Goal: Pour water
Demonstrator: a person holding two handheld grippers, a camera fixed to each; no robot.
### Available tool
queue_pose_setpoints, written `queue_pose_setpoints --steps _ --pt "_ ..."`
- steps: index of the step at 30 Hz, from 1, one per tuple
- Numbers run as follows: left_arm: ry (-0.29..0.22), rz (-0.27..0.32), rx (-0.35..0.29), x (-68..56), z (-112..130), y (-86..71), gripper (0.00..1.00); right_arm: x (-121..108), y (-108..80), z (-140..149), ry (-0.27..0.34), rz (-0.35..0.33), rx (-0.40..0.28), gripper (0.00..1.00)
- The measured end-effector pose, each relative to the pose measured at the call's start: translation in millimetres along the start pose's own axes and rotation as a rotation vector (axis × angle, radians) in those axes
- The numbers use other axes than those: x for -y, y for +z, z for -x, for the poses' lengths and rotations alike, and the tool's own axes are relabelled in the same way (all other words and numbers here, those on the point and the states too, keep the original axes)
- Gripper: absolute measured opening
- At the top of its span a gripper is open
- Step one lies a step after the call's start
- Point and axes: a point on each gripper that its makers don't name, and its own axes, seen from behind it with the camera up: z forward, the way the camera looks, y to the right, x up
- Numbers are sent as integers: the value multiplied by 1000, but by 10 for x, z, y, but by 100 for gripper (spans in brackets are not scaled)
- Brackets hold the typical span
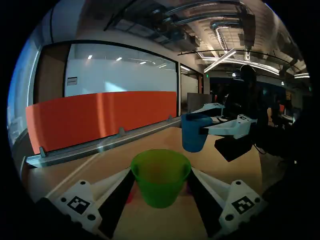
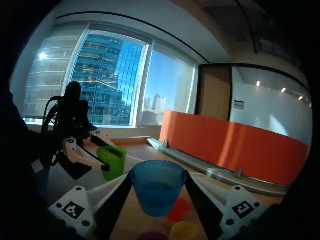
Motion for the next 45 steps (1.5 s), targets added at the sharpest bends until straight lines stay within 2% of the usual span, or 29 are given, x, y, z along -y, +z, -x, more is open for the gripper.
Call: queue_pose_setpoints --steps 17,26,45 --pt "-10 43 -10 -148 -5 59 87 -19 20 -203 -112 2 -14 93" --pt "4 73 -15 -288 -37 65 87 16 41 -354 -187 -4 -18 92" --pt "36 124 -8 -554 -63 117 87 61 75 -709 -412 15 -36 92"
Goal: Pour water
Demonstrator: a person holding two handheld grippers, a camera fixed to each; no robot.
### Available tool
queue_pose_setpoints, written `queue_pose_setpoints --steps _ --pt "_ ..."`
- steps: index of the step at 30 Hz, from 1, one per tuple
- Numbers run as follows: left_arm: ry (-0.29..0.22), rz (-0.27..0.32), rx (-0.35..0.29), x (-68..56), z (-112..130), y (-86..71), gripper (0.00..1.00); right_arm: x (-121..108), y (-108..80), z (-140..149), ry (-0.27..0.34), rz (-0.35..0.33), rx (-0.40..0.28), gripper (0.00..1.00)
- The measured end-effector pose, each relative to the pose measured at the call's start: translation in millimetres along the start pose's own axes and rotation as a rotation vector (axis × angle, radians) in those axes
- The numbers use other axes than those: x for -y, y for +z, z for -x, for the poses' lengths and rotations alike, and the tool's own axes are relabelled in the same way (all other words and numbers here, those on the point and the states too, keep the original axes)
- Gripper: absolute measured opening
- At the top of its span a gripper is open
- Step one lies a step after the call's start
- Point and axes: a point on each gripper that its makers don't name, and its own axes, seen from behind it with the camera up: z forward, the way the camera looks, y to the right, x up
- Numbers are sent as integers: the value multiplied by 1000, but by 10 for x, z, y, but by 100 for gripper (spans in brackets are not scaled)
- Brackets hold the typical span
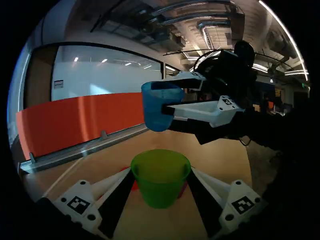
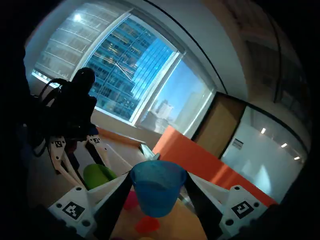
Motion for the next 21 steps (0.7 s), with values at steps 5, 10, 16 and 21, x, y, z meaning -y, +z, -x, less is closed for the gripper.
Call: queue_pose_setpoints --steps 5,10,16,21 --pt "6 12 -1 -49 -16 38 87 -35 31 -26 -67 11 1 92" --pt "0 26 -13 -104 -58 70 87 -43 55 -43 -137 7 8 92" --pt "1 34 -18 -137 -74 100 87 -72 81 -82 -222 5 12 92" --pt "1 36 -21 -144 -90 112 87 -103 98 -116 -279 8 15 92"
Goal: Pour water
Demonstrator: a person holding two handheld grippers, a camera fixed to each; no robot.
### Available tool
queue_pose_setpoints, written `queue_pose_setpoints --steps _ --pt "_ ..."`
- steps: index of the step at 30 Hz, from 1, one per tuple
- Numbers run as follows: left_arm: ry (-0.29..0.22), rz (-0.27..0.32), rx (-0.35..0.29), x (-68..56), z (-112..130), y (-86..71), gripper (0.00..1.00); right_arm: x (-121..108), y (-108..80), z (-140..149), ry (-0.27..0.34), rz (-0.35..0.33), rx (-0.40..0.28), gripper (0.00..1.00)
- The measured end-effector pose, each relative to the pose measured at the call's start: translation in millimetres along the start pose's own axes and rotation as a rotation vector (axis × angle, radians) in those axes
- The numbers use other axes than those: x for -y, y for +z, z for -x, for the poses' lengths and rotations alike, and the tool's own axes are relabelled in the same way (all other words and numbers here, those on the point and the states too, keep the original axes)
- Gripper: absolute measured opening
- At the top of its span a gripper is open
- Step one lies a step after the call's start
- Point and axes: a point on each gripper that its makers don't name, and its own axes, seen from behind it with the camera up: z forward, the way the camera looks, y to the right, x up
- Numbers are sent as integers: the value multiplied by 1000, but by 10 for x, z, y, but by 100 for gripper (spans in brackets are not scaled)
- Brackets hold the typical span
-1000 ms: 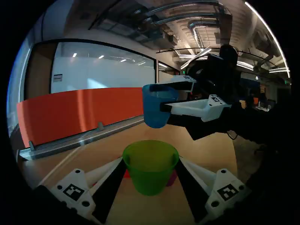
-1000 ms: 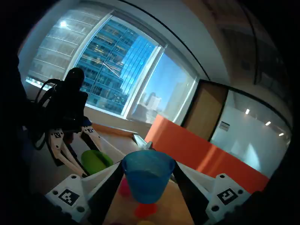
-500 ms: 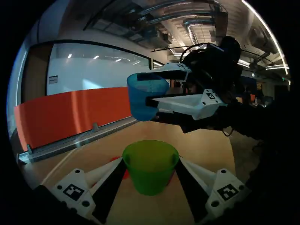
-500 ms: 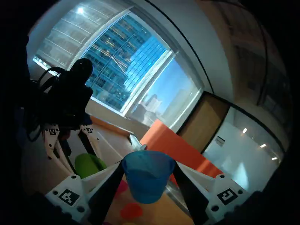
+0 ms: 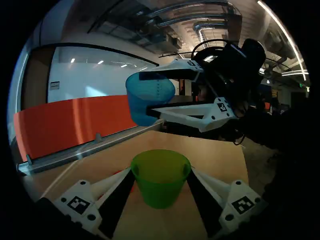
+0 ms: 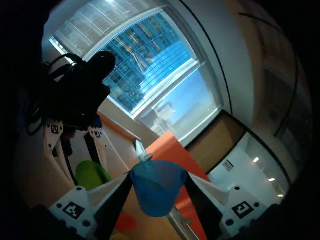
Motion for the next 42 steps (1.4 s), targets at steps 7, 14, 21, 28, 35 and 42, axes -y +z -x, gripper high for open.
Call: queue_pose_setpoints --steps 7,14,21,28,35,42 --pt "-2 3 -7 -12 -22 18 87 -43 27 -13 -69 -2 10 92" --pt "-2 8 -10 -20 -39 30 87 -89 54 -28 -124 1 21 92" --pt "0 13 -17 -27 -88 32 87 -115 63 -51 -184 -1 28 92" --pt "5 18 -20 -41 -129 51 87 -130 67 -49 -255 -6 40 92" --pt "14 23 -21 -60 -165 64 87 -126 53 -48 -313 -17 47 92" --pt "20 26 -26 -71 -217 68 87 -160 41 -54 -357 -12 49 92"
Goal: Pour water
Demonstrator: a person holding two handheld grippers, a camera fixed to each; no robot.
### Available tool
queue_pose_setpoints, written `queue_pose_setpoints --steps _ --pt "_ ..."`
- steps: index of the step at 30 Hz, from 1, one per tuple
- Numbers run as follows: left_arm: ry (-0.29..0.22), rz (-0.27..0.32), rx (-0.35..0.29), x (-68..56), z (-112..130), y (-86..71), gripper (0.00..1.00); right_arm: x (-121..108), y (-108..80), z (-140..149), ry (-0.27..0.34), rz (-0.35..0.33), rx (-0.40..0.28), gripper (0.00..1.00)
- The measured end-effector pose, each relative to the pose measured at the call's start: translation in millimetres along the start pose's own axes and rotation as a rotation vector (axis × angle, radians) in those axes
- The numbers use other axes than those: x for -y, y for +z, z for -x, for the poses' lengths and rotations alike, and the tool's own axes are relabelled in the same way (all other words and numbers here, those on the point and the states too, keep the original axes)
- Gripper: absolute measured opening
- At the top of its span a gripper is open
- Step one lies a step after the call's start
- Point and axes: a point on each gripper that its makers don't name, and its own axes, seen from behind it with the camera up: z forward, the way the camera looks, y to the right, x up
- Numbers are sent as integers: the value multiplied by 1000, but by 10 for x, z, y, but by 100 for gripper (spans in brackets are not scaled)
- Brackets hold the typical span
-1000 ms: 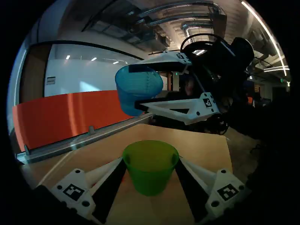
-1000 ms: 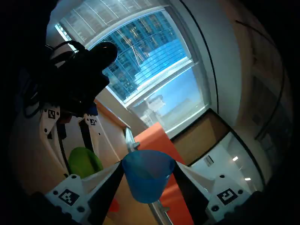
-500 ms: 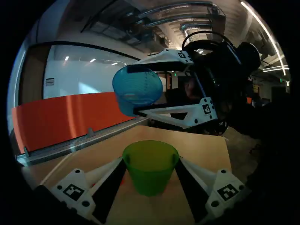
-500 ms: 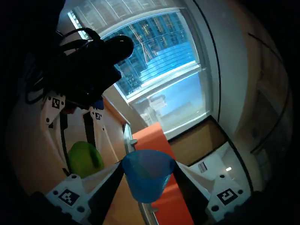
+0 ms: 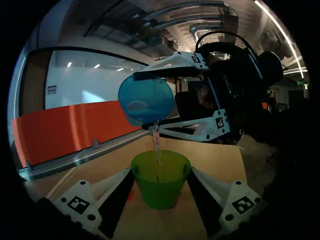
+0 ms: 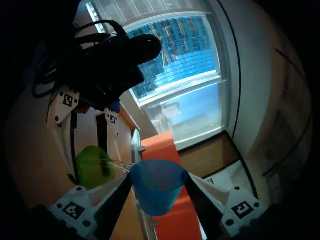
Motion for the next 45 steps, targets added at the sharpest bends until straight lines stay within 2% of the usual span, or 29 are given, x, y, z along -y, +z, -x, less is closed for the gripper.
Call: queue_pose_setpoints --steps 27,45 --pt "-9 -6 -5 38 -23 0 87 -148 -16 -9 -78 24 4 92" --pt "-5 -1 -18 -1 -103 4 87 -226 0 -63 -144 30 8 92"
